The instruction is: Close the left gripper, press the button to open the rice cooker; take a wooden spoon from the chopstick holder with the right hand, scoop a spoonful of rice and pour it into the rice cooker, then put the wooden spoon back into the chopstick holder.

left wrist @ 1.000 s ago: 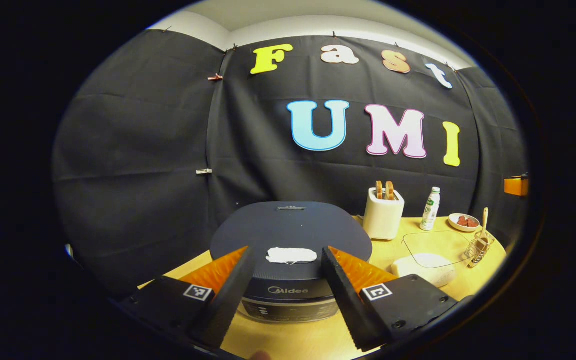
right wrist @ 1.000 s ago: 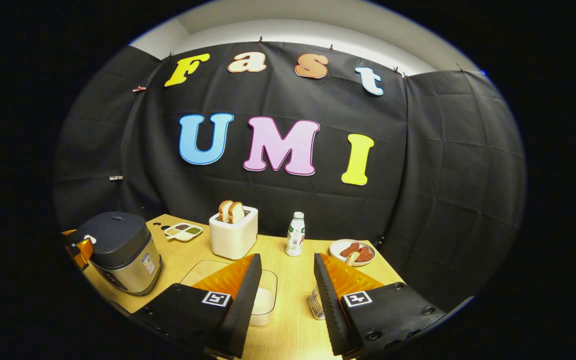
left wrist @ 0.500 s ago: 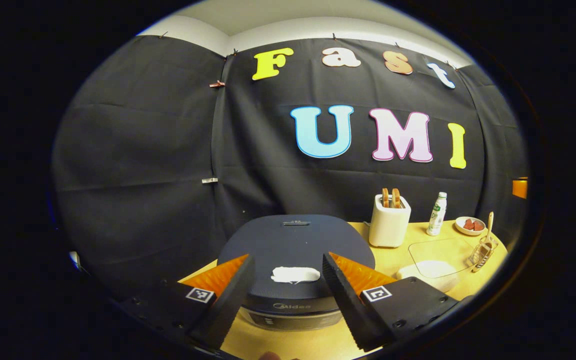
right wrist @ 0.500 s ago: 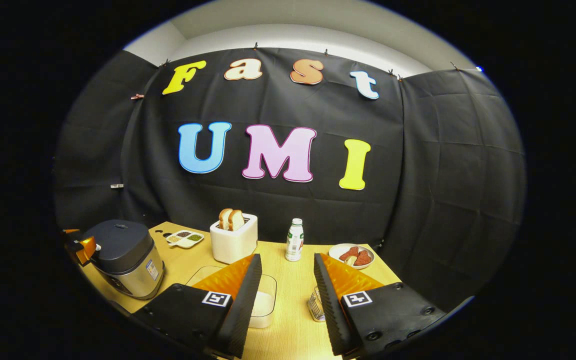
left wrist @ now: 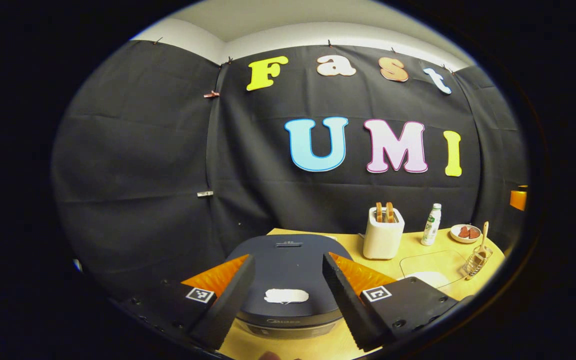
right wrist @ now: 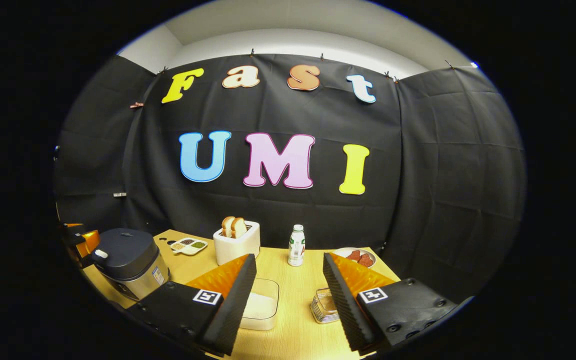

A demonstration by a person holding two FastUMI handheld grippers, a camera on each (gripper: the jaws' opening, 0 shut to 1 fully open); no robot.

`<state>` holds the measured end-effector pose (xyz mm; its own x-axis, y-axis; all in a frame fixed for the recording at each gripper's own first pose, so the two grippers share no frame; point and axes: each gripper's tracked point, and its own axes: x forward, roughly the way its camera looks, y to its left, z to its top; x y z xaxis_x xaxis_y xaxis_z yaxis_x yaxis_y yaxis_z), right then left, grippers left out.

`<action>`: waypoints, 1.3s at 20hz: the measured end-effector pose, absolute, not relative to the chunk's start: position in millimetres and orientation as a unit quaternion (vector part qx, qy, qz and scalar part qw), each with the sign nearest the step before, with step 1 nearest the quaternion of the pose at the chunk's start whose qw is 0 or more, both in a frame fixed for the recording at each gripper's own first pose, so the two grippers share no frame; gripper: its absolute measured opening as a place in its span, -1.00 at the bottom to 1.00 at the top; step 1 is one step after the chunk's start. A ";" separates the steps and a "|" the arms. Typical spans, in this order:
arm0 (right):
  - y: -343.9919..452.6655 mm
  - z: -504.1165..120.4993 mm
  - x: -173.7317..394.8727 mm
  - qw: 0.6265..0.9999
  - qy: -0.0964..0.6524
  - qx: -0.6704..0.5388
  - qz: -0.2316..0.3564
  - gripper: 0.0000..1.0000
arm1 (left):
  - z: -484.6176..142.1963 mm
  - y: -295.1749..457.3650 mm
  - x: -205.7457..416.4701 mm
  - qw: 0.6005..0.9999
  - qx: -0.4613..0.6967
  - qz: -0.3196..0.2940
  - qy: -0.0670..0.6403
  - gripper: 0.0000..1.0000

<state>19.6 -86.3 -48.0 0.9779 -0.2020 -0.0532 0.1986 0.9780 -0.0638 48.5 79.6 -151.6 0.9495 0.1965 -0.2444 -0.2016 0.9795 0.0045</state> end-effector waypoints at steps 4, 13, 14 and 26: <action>-87.3 -45.2 14.2 0.995 0.029 -0.031 -0.092 0.93 | -121.2 58.2 45.6 0.990 -0.004 0.095 0.108 0.84; -106.6 -35.7 0.0 0.996 0.019 -0.006 -0.083 0.96 | -57.0 -5.9 20.7 0.994 0.010 0.077 0.075 0.84; -108.9 -34.1 -1.8 0.996 0.017 -0.004 -0.082 0.96 | -53.4 -11.3 16.8 0.994 0.018 0.076 0.071 0.84; -123.2 -33.3 -11.1 0.998 0.017 0.008 -0.057 0.95 | -29.3 -68.3 -0.8 0.997 0.021 0.060 0.053 0.93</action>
